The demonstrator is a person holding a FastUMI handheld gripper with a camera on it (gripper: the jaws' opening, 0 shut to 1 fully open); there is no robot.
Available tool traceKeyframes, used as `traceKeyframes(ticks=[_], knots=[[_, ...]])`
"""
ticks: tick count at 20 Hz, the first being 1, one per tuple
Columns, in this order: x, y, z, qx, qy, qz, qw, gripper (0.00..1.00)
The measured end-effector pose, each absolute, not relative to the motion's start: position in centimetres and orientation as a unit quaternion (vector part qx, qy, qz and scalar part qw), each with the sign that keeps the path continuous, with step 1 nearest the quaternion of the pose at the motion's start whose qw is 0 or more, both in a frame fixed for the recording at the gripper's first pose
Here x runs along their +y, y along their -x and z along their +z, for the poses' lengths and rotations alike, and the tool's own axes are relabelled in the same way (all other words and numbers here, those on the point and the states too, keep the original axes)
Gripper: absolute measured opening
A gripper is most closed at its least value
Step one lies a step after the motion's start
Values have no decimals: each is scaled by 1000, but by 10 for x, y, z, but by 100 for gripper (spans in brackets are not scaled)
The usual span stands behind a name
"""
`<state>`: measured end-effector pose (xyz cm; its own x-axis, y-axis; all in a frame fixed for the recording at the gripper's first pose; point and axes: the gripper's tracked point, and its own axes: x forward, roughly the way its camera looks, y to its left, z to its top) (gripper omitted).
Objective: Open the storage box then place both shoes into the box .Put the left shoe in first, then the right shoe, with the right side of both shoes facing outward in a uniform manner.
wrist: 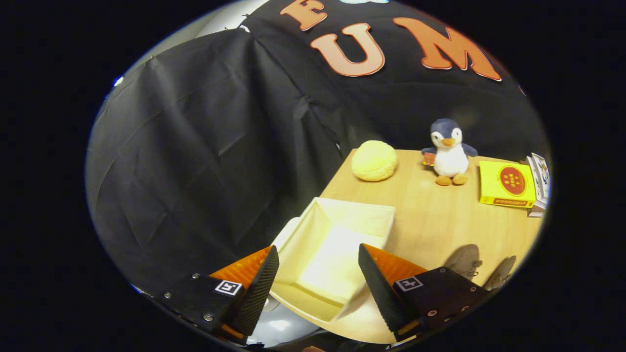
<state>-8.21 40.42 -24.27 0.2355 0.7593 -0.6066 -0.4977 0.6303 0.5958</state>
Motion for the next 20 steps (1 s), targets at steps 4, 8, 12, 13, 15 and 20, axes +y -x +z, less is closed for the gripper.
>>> traceKeyframes(ticks=[4, 8, 12, 13, 15, 20], knots=[[329, 79, -284, 483, -135, 351, 791, 98], [254, 92, -331, 497, -103, 293, 810, 98], [201, 105, -382, 514, -96, 248, 816, 98], [190, 107, -395, 517, -89, 237, 818, 97], [181, 102, -418, 507, -63, 233, 827, 96], [182, 89, -464, 497, -37, 226, 837, 72]])
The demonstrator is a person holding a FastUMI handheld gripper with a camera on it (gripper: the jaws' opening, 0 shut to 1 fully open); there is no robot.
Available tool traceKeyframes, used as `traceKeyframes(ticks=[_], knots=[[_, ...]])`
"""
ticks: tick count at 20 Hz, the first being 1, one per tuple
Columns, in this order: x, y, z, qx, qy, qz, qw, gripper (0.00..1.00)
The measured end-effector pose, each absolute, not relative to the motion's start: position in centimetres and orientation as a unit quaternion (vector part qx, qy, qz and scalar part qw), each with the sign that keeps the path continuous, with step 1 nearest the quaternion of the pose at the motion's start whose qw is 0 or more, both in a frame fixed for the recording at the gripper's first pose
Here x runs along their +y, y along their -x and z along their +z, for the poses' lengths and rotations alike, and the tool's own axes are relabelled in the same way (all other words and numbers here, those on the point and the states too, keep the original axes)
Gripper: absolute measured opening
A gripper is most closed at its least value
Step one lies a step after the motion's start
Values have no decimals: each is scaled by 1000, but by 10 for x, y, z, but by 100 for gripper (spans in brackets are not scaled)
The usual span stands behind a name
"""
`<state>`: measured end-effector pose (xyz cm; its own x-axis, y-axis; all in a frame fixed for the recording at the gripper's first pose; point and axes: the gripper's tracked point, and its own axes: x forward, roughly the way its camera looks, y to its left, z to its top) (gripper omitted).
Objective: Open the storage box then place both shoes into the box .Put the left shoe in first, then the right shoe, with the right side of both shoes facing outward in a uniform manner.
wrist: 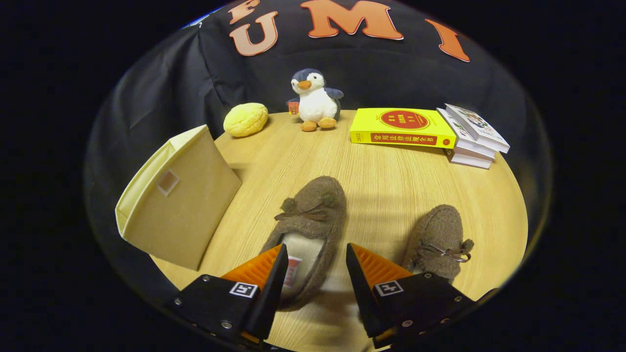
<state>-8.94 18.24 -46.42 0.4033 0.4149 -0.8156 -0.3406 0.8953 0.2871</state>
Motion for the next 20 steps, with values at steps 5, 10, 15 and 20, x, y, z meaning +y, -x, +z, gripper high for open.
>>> traceKeyframes(ticks=[5, 10, 15, 20], knots=[[191, 65, -502, 493, -37, 192, 848, 56], [192, 59, -515, 491, 0, 167, 855, 26], [191, 58, -503, 505, -30, 140, 851, 4], [194, 49, -450, 477, -47, 135, 867, 4]])
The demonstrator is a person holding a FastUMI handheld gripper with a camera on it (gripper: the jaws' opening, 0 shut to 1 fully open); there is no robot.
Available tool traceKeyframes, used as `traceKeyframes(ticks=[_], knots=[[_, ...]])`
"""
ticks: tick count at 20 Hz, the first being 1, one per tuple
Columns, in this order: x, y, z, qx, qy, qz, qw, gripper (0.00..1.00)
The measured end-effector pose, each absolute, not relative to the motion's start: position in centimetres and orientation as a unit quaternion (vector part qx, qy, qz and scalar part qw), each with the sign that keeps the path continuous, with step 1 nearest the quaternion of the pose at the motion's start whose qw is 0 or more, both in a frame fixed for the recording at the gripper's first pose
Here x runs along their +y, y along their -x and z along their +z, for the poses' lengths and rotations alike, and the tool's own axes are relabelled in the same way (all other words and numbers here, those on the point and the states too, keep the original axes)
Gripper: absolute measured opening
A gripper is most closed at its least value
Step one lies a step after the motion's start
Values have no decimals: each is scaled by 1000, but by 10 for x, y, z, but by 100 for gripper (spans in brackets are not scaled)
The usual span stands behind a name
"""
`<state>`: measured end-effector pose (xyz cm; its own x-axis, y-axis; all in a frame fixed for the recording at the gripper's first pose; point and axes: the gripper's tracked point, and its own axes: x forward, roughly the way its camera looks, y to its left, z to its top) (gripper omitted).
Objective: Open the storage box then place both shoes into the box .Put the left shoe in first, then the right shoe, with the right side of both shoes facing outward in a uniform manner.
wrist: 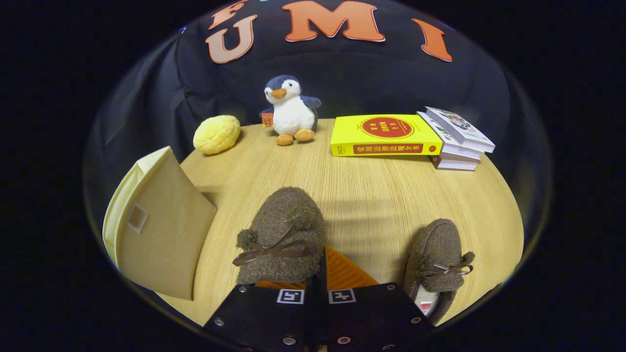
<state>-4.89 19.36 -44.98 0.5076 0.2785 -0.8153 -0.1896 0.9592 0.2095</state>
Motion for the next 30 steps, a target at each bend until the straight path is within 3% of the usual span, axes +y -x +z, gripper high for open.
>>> traceKeyframes(ticks=[9, 18, 22, 30], knots=[[227, 25, -326, 432, -68, 117, 892, 4], [344, 22, -252, 426, -68, 176, 885, 4], [403, 33, -258, 446, -52, 210, 869, 4], [479, 75, -340, 540, -22, 229, 810, 4]])
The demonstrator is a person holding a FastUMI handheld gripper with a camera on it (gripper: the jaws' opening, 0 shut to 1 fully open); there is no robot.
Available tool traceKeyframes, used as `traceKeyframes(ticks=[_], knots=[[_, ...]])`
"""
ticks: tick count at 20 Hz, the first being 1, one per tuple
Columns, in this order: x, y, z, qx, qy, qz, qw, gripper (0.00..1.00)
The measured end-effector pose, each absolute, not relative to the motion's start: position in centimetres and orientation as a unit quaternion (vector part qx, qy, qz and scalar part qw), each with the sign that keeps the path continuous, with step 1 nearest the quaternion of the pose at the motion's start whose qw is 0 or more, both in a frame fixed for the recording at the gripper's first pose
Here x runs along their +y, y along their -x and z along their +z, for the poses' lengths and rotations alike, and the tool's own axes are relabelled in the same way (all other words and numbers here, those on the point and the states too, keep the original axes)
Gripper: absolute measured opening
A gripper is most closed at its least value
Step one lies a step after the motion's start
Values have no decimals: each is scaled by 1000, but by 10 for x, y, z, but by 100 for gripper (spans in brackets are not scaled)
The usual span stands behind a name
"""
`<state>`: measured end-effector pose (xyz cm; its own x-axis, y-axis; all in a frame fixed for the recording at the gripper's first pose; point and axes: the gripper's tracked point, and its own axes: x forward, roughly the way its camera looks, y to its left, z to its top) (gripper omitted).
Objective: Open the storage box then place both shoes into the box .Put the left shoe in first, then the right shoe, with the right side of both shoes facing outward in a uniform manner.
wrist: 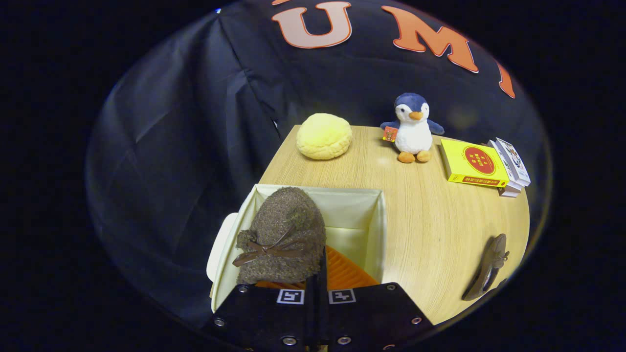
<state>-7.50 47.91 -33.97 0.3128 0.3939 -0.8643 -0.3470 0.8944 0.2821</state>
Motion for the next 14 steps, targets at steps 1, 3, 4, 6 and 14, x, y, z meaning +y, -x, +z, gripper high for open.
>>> traceKeyframes(ticks=[1, 3, 4, 6, 14], knots=[[484, 80, -350, 547, -16, 225, 806, 4], [499, 88, -372, 569, -15, 223, 792, 4], [506, 92, -383, 576, -10, 221, 787, 4], [512, 103, -401, 599, -1, 210, 772, 4], [528, 142, -420, 665, -46, 234, 707, 21]])
